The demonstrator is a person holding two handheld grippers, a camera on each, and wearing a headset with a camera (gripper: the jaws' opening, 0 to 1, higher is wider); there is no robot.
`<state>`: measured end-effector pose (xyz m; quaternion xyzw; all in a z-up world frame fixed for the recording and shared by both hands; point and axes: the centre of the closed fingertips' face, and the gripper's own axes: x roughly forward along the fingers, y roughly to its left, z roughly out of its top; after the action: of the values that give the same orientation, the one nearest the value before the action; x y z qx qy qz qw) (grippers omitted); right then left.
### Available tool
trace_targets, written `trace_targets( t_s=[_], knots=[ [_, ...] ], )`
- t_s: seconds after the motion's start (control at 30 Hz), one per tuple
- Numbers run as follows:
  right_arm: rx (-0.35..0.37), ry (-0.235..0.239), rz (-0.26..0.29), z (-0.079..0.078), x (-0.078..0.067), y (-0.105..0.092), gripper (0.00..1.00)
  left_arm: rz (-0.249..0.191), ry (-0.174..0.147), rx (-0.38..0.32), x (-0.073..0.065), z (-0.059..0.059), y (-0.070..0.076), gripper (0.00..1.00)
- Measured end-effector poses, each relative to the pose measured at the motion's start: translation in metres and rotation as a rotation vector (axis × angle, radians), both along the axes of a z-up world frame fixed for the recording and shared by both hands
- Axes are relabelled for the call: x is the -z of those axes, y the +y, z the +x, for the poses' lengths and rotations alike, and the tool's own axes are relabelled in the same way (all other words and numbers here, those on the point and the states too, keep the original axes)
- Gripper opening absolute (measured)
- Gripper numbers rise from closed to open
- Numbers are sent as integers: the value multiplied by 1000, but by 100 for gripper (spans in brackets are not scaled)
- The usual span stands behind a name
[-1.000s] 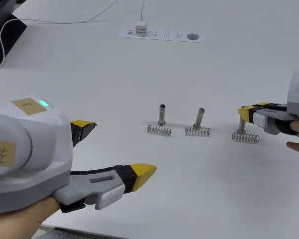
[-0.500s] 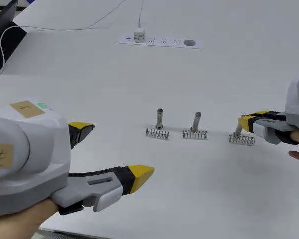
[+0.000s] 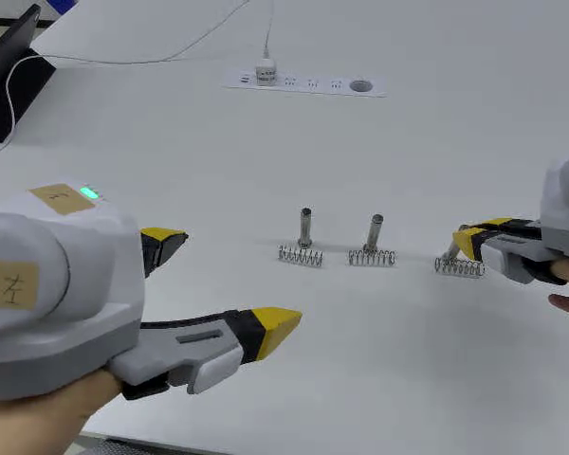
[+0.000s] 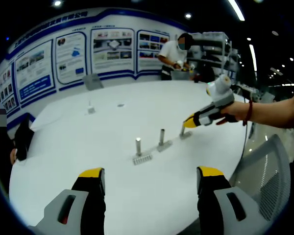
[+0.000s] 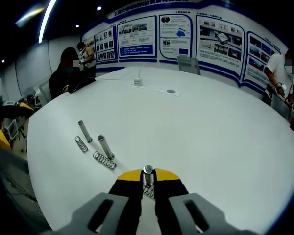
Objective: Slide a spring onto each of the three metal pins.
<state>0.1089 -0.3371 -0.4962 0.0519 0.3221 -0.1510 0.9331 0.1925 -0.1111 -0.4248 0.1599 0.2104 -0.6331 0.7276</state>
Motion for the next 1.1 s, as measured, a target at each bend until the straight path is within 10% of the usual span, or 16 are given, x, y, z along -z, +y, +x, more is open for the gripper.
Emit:
trace_targets(
  t_s=[1.1],
  knots=[
    [-197, -175, 3, 0, -40, 48, 47, 22, -70, 193, 22, 23, -39, 66]
  ],
)
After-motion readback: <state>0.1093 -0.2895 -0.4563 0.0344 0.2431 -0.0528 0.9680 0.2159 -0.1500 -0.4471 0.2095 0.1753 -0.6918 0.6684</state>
